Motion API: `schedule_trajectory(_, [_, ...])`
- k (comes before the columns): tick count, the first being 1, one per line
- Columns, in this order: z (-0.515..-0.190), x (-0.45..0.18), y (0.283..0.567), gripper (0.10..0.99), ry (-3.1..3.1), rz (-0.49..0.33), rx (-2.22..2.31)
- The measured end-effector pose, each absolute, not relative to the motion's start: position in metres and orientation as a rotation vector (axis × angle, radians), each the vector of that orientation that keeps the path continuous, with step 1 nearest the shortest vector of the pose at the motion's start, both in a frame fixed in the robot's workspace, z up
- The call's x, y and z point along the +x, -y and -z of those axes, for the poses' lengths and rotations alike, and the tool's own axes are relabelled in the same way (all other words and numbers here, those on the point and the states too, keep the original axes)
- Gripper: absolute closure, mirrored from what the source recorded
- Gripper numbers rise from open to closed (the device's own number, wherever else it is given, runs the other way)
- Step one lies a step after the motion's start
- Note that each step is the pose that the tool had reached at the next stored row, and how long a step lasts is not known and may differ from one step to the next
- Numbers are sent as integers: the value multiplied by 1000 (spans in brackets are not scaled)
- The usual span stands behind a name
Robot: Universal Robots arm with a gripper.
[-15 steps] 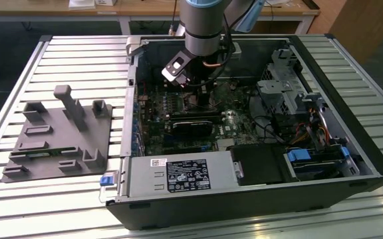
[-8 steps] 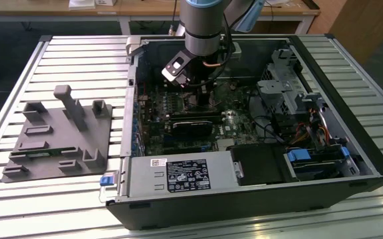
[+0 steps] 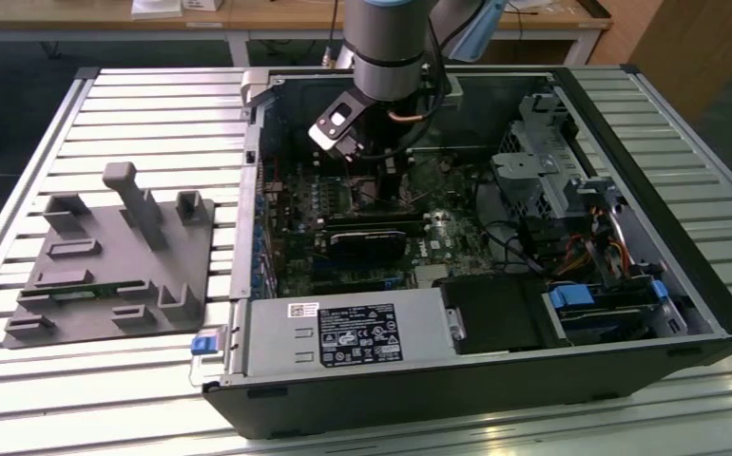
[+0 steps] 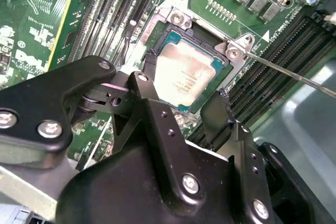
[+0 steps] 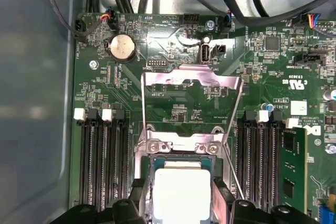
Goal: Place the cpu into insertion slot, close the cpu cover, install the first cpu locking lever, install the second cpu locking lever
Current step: 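Place the cpu into insertion slot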
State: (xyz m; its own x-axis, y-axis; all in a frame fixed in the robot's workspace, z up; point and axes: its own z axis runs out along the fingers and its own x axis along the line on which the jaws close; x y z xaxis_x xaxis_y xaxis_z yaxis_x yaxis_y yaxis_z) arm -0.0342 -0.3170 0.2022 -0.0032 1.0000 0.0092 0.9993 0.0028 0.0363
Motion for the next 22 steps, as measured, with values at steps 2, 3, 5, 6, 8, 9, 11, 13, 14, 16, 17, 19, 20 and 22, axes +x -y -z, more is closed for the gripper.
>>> schedule_trajectory(2, [-205, -34, 317, 475, -2211, -50, 2205])
schedule_trajectory(3, [-206, -34, 317, 475, -2212, -49, 2205])
schedule_trajectory(5, [-208, -34, 318, 486, -2213, -47, 2206])
schedule_trajectory(6, [-208, -34, 318, 549, -2213, -45, 2207])
schedule_trajectory(8, [-208, -34, 319, 612, -2215, -41, 2209])
schedule_trajectory(9, [-208, -33, 320, 671, -2216, -40, 2209])
schedule_trajectory(11, [-208, -33, 322, 725, -2217, -38, 2211])
schedule_trajectory(13, [-208, -33, 323, 784, -2218, -38, 2211])
schedule_trajectory(14, [-208, -33, 323, 843, -2218, -38, 2211])
schedule_trajectory(16, [-208, -32, 324, 902, -2218, -38, 2211])
schedule_trajectory(17, [-208, -32, 324, 961, -2218, -37, 2212])
schedule_trajectory(19, [-208, -32, 324, 980, -2218, -37, 2211])
schedule_trajectory(20, [-208, -32, 324, 980, -2218, -37, 2211])
schedule_trajectory(22, [-209, -32, 324, 980, -2218, -38, 2212])
